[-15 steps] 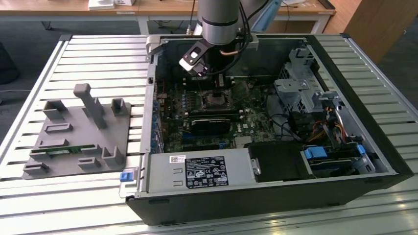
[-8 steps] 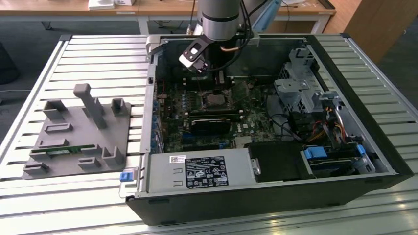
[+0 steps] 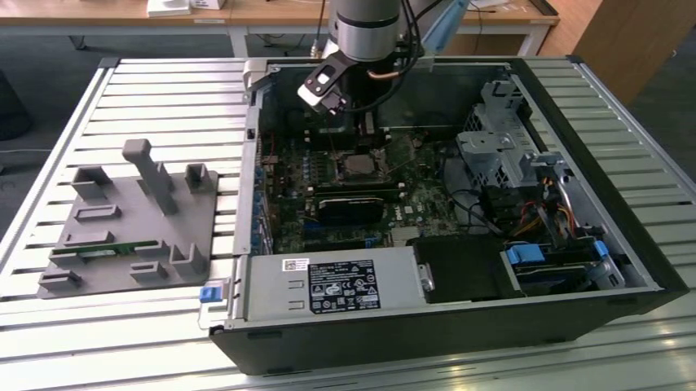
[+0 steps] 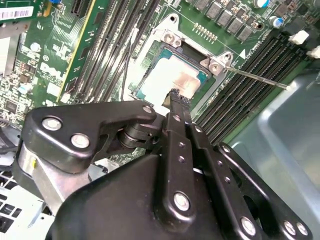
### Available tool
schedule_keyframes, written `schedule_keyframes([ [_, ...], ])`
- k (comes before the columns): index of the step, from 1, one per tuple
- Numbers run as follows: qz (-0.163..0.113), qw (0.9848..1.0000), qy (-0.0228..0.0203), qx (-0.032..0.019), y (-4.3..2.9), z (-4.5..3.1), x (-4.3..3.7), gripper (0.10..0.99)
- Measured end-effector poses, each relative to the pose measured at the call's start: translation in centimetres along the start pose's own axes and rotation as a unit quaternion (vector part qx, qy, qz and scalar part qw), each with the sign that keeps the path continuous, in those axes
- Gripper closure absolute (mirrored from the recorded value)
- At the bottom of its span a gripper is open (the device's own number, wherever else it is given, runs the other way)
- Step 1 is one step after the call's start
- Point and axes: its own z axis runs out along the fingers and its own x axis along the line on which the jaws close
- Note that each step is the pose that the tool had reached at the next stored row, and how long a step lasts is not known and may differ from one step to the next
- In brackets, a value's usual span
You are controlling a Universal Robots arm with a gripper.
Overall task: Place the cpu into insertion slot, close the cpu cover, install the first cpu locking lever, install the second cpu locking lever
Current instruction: 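Close the cpu cover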
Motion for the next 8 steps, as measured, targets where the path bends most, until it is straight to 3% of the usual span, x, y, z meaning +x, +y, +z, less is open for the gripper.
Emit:
schedule_keyframes([
  [5, 0.000, 1.0000, -0.0001, 0.0001, -0.01, 0.01, -0.31, 0.980],
  [8, 0.000, 1.0000, -0.0002, 0.0001, 0.01, -0.36, -0.33, 0.980],
])
